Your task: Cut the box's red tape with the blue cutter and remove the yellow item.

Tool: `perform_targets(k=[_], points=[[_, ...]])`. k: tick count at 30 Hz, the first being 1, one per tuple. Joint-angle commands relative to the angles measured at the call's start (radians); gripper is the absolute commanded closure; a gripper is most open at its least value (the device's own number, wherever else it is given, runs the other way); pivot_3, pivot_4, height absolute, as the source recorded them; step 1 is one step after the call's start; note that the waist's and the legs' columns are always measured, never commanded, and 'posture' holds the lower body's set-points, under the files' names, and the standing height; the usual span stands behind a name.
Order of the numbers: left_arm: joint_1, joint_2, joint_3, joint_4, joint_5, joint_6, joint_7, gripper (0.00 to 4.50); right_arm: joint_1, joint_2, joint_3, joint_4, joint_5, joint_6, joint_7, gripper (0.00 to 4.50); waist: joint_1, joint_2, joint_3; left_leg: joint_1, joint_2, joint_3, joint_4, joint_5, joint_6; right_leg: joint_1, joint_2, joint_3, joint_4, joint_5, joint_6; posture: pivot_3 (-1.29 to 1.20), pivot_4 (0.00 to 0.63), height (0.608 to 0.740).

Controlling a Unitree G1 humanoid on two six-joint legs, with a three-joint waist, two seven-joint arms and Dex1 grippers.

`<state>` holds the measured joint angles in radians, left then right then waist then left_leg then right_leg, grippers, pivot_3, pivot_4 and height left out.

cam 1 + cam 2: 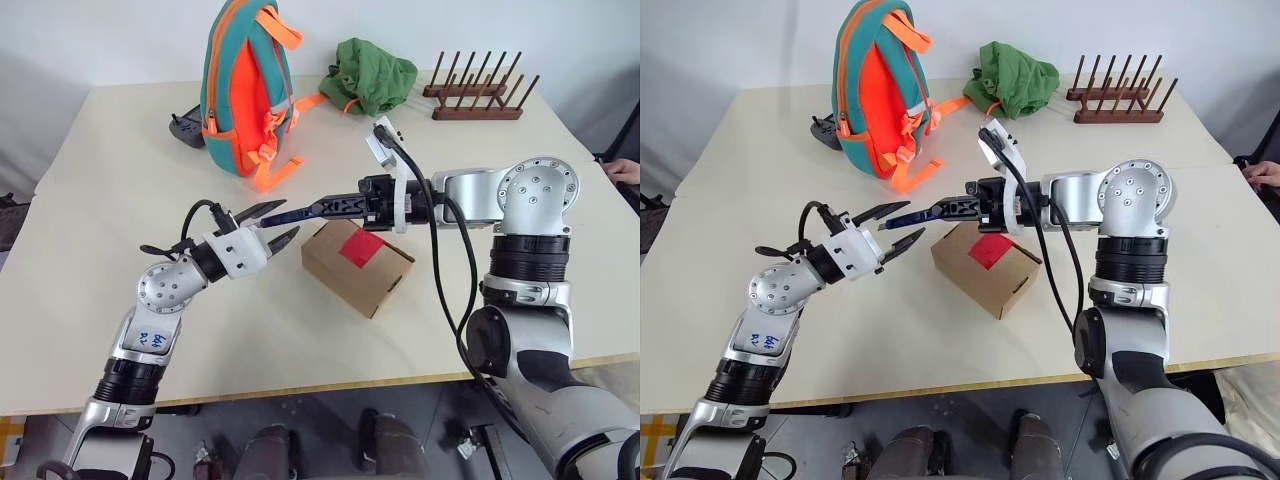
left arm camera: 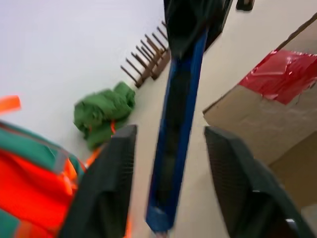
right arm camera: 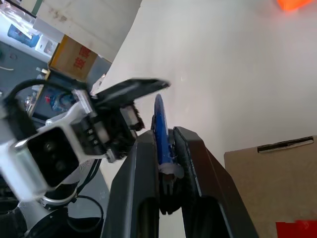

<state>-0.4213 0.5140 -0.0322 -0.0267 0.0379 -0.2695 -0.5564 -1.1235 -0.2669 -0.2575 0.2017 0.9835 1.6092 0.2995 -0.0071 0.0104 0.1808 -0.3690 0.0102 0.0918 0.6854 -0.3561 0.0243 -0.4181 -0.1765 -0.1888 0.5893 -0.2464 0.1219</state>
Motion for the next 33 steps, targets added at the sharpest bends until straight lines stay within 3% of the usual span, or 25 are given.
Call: perform_targets(k=[1, 5, 11, 17, 26, 33], points=[[-0.006, 0.032, 0.069, -0.069, -0.114, 0.104, -0.041, 1.02, -0.024, -0.022, -0.025, -0.043, -0.001, 0.001, 0.023, 4.32, -0.001, 0.0, 0.0, 0.0, 0.0, 0.0, 0.0, 0.0, 0.0, 0.0, 0.0, 0.0, 0.0, 0.0, 0.0, 0.0, 0.15, 0.74], [-0.002, 0.079, 0.158, -0.078, -0.209, 0.233, -0.062, 0.0, -0.029, -0.049, -0.024, -0.055, -0.015, -0.008, 0.041, 4.32, -0.001, 0.0, 0.0, 0.0, 0.0, 0.0, 0.0, 0.0, 0.0, 0.0, 0.0, 0.001, 0.0, 0.0, 0.0, 0.0, 0.15, 0.74], [0.051, 0.178, 0.3, -0.087, -0.366, 0.439, -0.123, 0.0, -0.023, -0.094, -0.009, -0.081, -0.037, -0.038, 0.071, 4.32, -0.012, 0.0, 0.0, 0.0, 0.001, 0.0, 0.0, -0.001, -0.001, -0.001, 0.002, 0.002, 0.0, 0.0, 0.0, 0.0, 0.15, 0.74], [0.142, 0.233, 0.351, -0.127, -0.454, 0.588, -0.176, 0.0, -0.007, -0.141, 0.017, -0.137, -0.053, -0.075, 0.118, 4.32, -0.019, 0.0, 0.0, 0.0, 0.002, 0.0, -0.001, -0.001, -0.002, -0.001, 0.003, 0.003, 0.0, 0.0, 0.0, 0.0, 0.15, 0.74], [0.183, 0.23, 0.275, -0.246, -0.569, 0.77, -0.246, 0.0, 0.065, -0.238, 0.086, -0.293, -0.111, -0.247, 0.209, 4.32, -0.017, 0.0, 0.0, 0.0, 0.002, 0.001, -0.001, -0.001, -0.002, -0.002, 0.004, 0.005, 0.0, 0.0, 0.0, 0.0, 0.15, 0.74], [0.124, 0.15, 0.17, -0.39, -0.667, 0.883, -0.235, 0.0, 0.222, -0.359, 0.111, -0.521, -0.166, -0.473, 0.334, 4.32, -0.012, -0.001, 0.001, 0.0, 0.003, 0.001, -0.001, -0.002, -0.003, -0.001, 0.005, 0.006, -0.001, 0.0, 0.0, 0.0, 0.15, 0.74]])
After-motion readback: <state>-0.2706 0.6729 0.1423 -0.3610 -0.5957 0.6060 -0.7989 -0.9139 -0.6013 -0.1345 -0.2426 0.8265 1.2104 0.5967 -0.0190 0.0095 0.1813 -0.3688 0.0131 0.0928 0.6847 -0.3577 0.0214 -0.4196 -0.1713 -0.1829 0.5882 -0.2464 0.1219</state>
